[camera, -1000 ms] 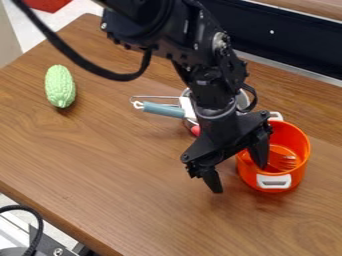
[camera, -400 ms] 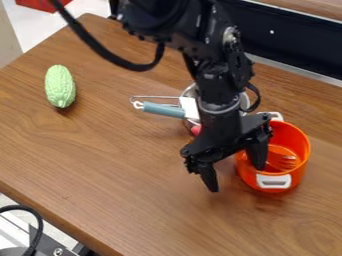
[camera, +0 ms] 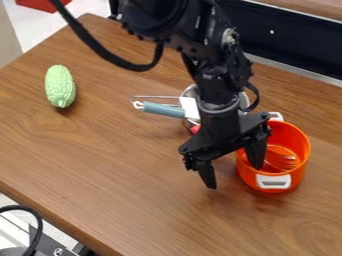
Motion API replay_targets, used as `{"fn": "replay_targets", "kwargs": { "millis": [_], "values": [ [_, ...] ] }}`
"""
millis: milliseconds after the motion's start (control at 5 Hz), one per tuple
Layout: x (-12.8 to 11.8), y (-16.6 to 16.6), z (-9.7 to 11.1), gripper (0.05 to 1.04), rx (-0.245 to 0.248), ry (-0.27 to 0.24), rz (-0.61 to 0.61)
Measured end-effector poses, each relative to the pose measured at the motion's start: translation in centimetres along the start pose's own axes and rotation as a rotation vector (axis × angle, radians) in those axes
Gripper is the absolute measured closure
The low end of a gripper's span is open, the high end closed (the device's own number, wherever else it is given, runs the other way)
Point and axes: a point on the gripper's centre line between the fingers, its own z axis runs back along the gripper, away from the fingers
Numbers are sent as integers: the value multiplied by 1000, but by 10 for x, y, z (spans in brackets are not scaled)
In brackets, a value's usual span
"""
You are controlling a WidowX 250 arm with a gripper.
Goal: Move the orange pot to the lower left corner of the table
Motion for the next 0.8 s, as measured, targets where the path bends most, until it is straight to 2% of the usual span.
{"fn": "replay_targets", "kwargs": {
  "millis": [200,600,800],
  "values": [
    [5,3,-7,127,20,-16,-37],
    [6,1,-8,668,5,-28,-77],
    [5,2,-9,887,-4,-12,-102]
  ]
}}
